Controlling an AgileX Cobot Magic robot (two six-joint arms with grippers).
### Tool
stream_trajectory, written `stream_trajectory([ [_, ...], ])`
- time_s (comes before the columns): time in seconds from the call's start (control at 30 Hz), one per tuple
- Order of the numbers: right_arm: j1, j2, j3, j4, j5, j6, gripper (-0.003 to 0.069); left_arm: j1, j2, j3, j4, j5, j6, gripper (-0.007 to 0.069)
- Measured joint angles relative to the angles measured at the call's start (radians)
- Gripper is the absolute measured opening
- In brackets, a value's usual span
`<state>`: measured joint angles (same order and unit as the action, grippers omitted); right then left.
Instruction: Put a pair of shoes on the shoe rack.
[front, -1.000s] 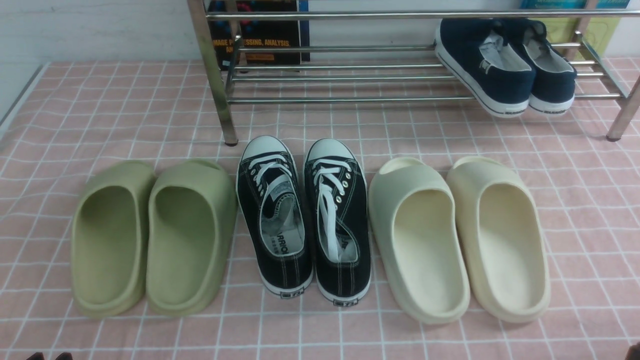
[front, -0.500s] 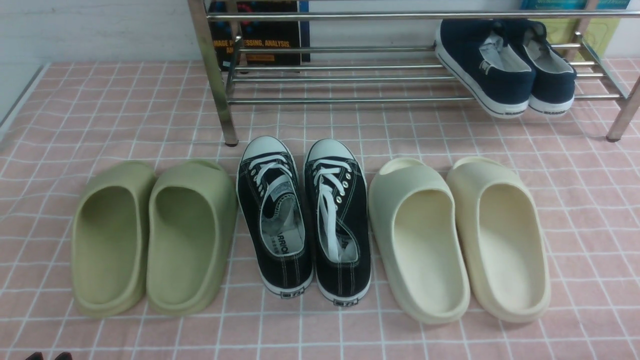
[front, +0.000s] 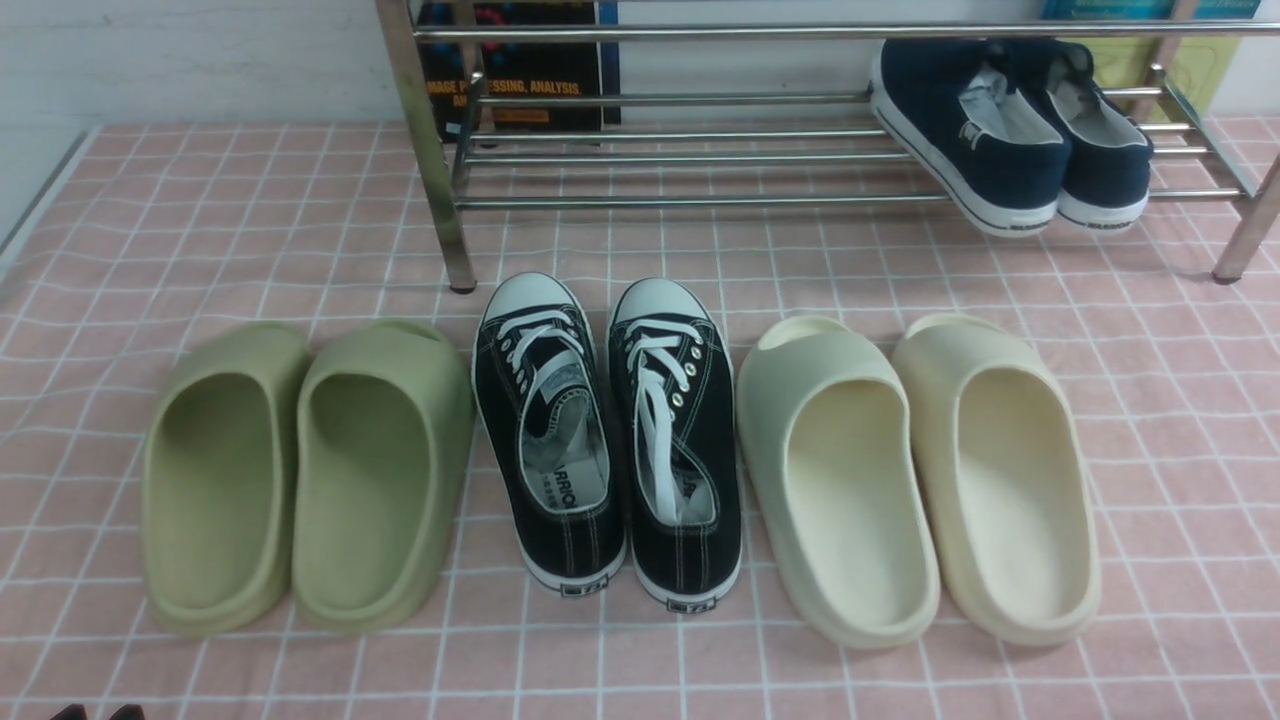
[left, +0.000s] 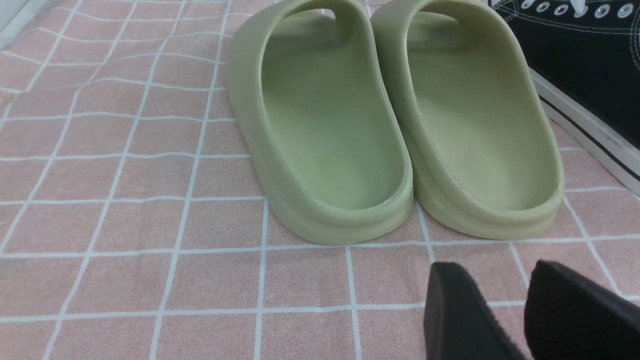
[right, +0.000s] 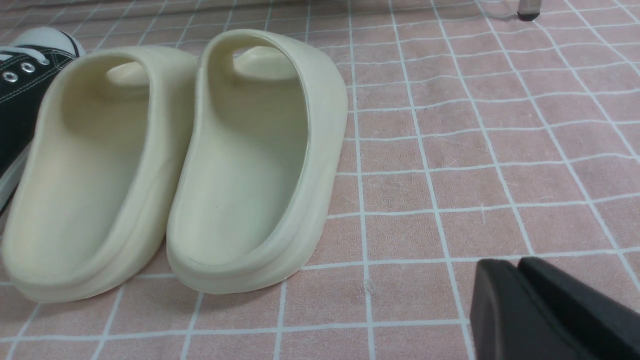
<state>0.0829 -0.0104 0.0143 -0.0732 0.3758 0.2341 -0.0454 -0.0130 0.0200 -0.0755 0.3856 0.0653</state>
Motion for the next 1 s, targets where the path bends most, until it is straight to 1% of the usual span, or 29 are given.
stream_trajectory([
  [0.37,0.0,0.0,0.0,0.0,0.0,0.001,0.0051,0.0,0.0,0.0,0.0,0.0,0.0,0.0239],
  [1.0,0.0,0.0,0.0,-0.004,0.0,0.014,0.008,0.0,0.0,0.0,0.0,0.0,0.0,0.0239],
])
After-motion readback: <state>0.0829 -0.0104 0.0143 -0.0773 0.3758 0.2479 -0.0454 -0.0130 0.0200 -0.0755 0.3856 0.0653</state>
